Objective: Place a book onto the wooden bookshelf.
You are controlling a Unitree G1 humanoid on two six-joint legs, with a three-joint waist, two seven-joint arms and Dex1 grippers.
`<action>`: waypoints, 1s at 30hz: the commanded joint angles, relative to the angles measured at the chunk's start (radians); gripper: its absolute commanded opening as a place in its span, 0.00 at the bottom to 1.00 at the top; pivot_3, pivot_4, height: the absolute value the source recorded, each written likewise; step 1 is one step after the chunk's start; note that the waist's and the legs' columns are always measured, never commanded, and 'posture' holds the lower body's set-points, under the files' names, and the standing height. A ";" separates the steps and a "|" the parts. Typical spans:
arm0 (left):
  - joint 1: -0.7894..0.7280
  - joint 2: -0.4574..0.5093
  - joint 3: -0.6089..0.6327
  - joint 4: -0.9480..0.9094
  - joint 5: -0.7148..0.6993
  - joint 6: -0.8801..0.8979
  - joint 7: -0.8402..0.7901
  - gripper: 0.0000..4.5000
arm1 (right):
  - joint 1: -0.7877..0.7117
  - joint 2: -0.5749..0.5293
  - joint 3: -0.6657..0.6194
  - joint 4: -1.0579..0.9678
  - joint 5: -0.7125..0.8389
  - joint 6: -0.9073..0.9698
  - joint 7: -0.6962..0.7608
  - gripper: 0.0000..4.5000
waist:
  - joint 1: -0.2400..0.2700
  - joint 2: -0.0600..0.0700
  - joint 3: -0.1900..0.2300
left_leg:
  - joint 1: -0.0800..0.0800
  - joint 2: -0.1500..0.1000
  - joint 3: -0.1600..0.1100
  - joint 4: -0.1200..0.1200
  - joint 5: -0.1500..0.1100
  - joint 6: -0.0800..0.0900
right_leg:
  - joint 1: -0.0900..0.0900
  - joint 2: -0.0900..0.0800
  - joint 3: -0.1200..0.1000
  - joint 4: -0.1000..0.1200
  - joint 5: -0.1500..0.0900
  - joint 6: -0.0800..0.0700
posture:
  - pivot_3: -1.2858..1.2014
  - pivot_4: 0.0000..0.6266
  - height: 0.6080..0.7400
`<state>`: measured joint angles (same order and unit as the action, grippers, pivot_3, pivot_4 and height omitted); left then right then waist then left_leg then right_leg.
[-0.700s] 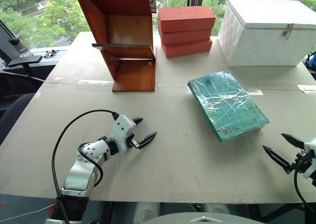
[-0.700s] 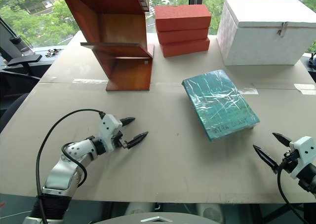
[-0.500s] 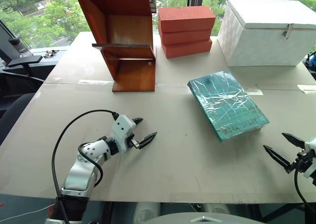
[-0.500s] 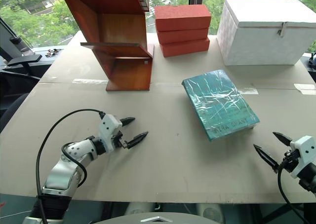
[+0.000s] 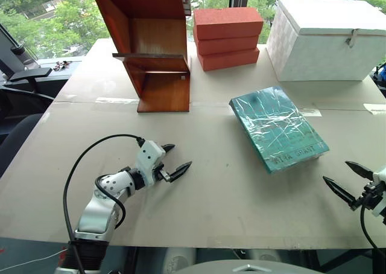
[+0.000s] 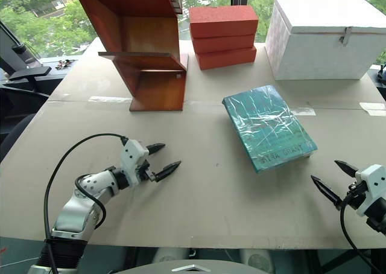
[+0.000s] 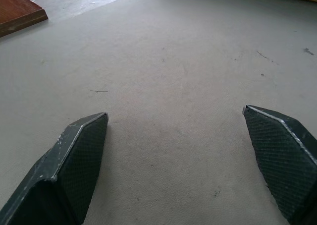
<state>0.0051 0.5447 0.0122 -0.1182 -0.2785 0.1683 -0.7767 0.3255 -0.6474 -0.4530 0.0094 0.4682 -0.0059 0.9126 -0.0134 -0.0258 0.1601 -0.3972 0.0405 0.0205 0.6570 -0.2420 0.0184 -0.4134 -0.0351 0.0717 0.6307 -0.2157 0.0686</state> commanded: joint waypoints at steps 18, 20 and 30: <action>-0.343 0.275 0.076 -0.082 -0.330 0.214 -0.443 1.00 | -0.662 -0.101 0.172 0.267 -0.182 0.238 -0.261 0.50 | -0.004 0.001 0.001 | -0.002 0.000 0.000 -0.003 0.000 0.000 | -0.002 0.002 0.000 -0.003 0.003 -0.004 | 0.52 0.24 1.00; -0.370 0.291 0.064 -0.063 -0.306 0.201 -0.465 1.00 | -0.697 -0.099 0.187 0.330 -0.171 0.228 -0.215 0.29 | -0.001 0.001 0.001 | -0.002 0.000 0.000 -0.005 0.000 0.000 | -0.001 0.002 0.000 -0.004 0.003 -0.004 | 0.52 0.24 1.00; -0.391 0.317 0.066 -0.042 -0.255 0.180 -0.494 1.00 | -0.648 -0.098 0.211 0.205 -0.007 0.357 0.083 0.01 | -0.003 0.001 0.002 | -0.004 0.000 0.000 -0.006 0.000 0.001 | -0.003 0.002 0.000 -0.004 0.004 0.001 | 0.52 0.24 1.00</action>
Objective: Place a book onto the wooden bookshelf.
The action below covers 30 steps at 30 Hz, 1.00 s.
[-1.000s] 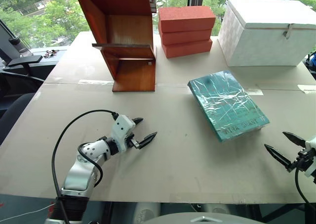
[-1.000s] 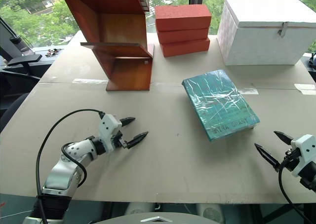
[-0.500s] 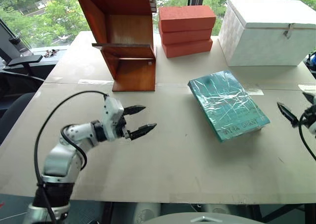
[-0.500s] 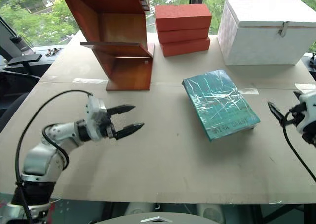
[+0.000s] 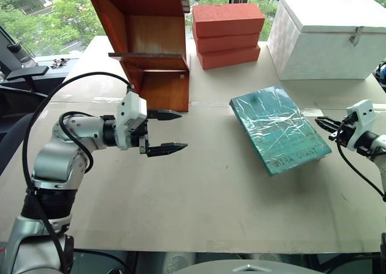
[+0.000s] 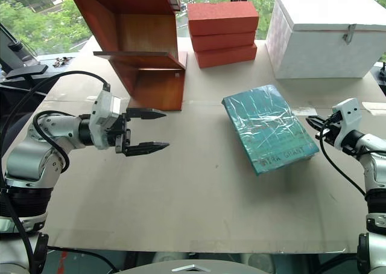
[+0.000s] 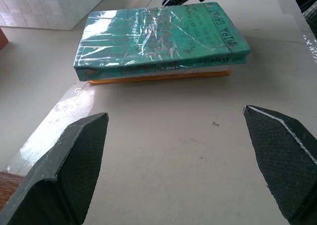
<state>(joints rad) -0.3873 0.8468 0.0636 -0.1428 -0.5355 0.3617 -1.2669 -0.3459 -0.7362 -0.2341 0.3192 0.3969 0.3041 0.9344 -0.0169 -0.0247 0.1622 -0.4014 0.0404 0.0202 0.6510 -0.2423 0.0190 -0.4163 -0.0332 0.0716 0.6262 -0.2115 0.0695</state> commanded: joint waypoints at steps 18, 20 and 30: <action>0.009 -0.101 -0.024 -0.010 0.004 0.020 0.076 1.00 | 0.100 0.004 -0.033 -0.261 0.107 0.124 0.030 0.01 | 0.004 0.000 0.000 | 0.001 0.000 0.000 0.002 0.000 0.000 | 0.001 0.000 0.000 0.002 -0.001 -0.003 | 0.52 0.24 1.00; -0.001 -0.181 -0.043 -0.013 -0.007 0.121 0.199 1.00 | 0.124 -0.015 -0.069 -0.280 0.109 0.092 0.031 0.01 | 0.010 0.000 0.000 | 0.001 0.000 0.000 0.002 0.000 0.000 | 0.001 0.000 0.000 0.002 -0.001 -0.002 | 0.52 0.24 1.00; -0.018 -0.504 -0.030 0.067 -0.218 0.675 0.522 1.00 | 0.432 -0.090 -0.361 -0.598 0.316 0.161 0.139 0.72 | 0.003 -0.001 0.000 | 0.002 -0.001 -0.004 0.003 0.000 0.000 | 0.004 0.000 -0.002 0.002 0.000 0.001 | 0.52 0.24 1.00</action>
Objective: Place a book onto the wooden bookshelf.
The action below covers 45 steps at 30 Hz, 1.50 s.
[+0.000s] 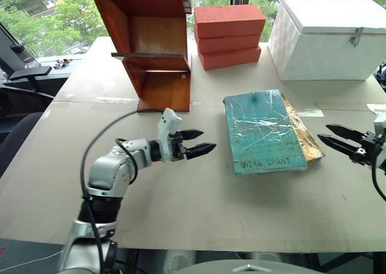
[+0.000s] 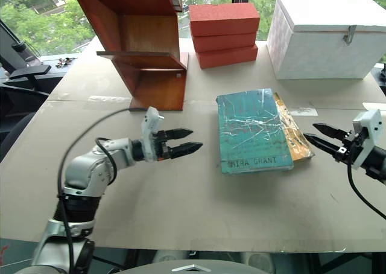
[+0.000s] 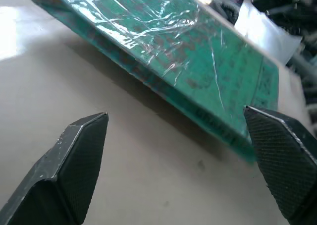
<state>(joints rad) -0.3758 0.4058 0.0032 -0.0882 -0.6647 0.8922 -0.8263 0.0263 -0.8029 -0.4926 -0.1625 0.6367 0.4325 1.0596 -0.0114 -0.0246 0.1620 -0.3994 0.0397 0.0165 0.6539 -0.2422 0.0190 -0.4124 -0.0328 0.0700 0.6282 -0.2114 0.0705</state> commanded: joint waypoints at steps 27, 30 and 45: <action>-0.295 -0.196 0.025 0.066 -0.090 0.145 0.044 0.01 | 0.199 0.009 -0.299 -0.318 0.360 0.147 -0.138 1.00 | -0.004 -0.003 0.001 | 0.000 -0.001 -0.002 0.005 0.000 0.000 | 0.000 0.001 0.000 0.004 -0.002 -0.005 | 0.52 0.24 1.00; -0.342 -0.113 -0.119 -0.024 0.106 -0.159 -0.047 0.01 | 0.131 -0.003 -0.297 -0.279 0.406 0.164 -0.163 1.00 | 0.002 -0.003 0.001 | 0.000 -0.001 -0.002 0.005 0.000 0.000 | 0.001 0.001 0.001 0.003 -0.002 -0.005 | 0.52 0.24 1.00; -0.733 0.247 -0.299 0.159 1.117 -1.120 0.254 0.01 | -0.165 -0.043 -0.197 -0.148 0.534 0.243 -0.215 1.00 | -0.002 -0.003 0.002 | -0.001 -0.002 0.000 0.000 0.000 0.000 | 0.000 0.000 0.004 -0.002 0.000 -0.001 | 0.52 0.24 1.00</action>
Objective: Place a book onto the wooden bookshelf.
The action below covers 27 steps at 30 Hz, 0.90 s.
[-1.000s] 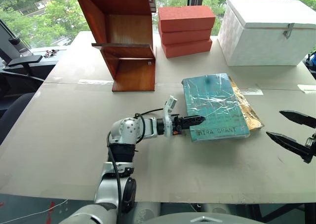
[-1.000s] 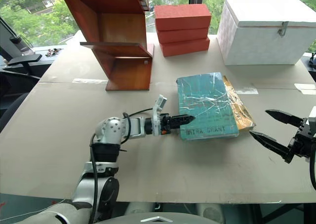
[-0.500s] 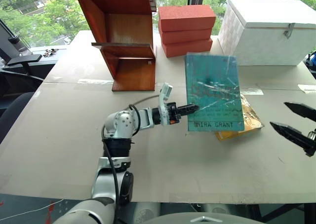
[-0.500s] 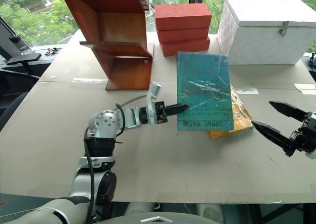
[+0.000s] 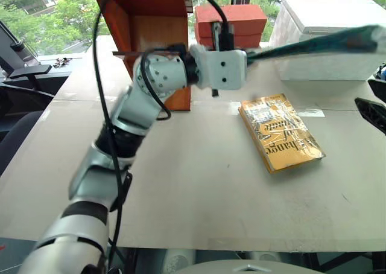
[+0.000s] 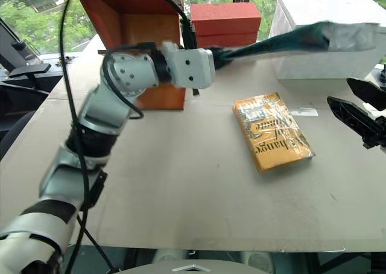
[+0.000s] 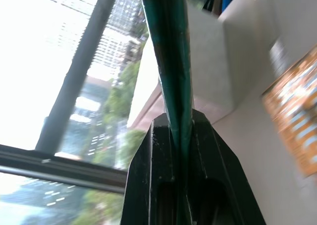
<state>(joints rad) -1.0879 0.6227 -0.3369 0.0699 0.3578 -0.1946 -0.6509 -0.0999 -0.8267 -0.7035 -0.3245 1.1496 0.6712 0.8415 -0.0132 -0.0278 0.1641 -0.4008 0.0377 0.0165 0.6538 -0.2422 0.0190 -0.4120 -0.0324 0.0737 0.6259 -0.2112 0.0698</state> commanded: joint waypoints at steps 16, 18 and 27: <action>0.244 0.309 0.226 -0.154 0.238 0.311 -0.071 0.01 | -0.343 0.008 0.185 0.153 0.114 0.096 0.033 1.00 | 0.005 -0.002 0.004 | -0.002 0.002 -0.001 0.000 0.000 0.000 | -0.002 0.000 -0.002 0.001 0.000 0.001 | 0.52 0.24 1.00; 0.262 0.330 0.225 -0.165 0.248 0.341 -0.104 0.01 | -0.355 0.013 0.200 0.165 0.098 0.091 0.044 1.00 | 0.004 -0.002 0.004 | -0.002 0.001 -0.001 0.000 0.000 0.000 | -0.002 0.000 -0.002 0.001 0.000 0.001 | 0.52 0.24 1.00; 0.283 0.361 0.231 -0.202 0.274 0.423 -0.145 0.01 | -0.359 0.036 0.204 0.174 0.061 0.078 0.054 1.00 | -0.001 -0.002 0.004 | -0.002 0.002 0.000 0.000 0.000 0.000 | -0.003 0.000 -0.002 0.001 0.000 0.001 | 0.52 0.24 1.00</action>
<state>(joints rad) -0.8007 0.9588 -0.1526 -0.1035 0.6196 0.2133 -0.7955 -0.4489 -0.7880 -0.4802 -0.1383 1.2111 0.7701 0.8876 -0.0139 -0.0295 0.1678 -0.4029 0.0392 0.0161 0.6538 -0.2422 0.0191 -0.4145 -0.0322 0.0714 0.6275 -0.2111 0.0704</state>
